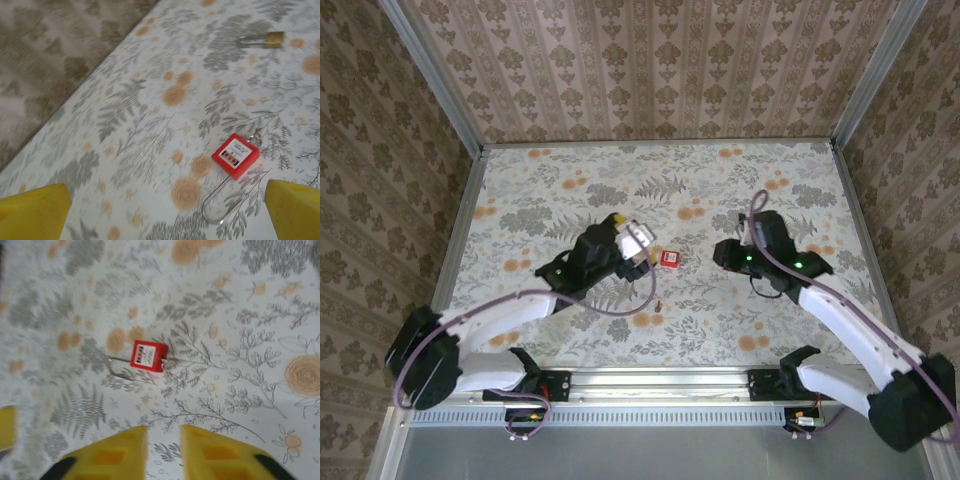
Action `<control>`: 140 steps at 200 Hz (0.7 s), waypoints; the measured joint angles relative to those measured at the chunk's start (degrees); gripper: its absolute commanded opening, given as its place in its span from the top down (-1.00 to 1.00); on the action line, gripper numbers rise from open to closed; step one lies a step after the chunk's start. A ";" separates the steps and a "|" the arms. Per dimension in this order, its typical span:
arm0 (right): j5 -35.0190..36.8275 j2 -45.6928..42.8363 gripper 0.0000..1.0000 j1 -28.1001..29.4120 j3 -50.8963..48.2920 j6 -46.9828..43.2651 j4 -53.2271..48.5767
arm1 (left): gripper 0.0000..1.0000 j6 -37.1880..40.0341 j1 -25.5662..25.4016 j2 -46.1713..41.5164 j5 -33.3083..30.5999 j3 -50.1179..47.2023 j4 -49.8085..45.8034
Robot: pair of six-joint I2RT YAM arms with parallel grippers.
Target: Unlock with the key
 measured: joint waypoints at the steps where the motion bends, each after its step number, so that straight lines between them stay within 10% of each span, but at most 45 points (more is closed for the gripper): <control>1: 0.55 0.55 0.69 0.57 0.15 0.09 -0.02 | -1.00 -0.26 0.02 -0.24 -0.17 -0.26 0.15; 83: 19.98 28.79 0.70 28.74 12.63 2.16 -5.05 | -0.99 -30.88 1.90 -36.41 -14.14 -21.97 -3.78; 140: 24.55 39.74 0.49 34.56 21.53 7.08 -8.46 | -1.00 -39.34 4.44 -48.02 -20.20 -22.58 -15.13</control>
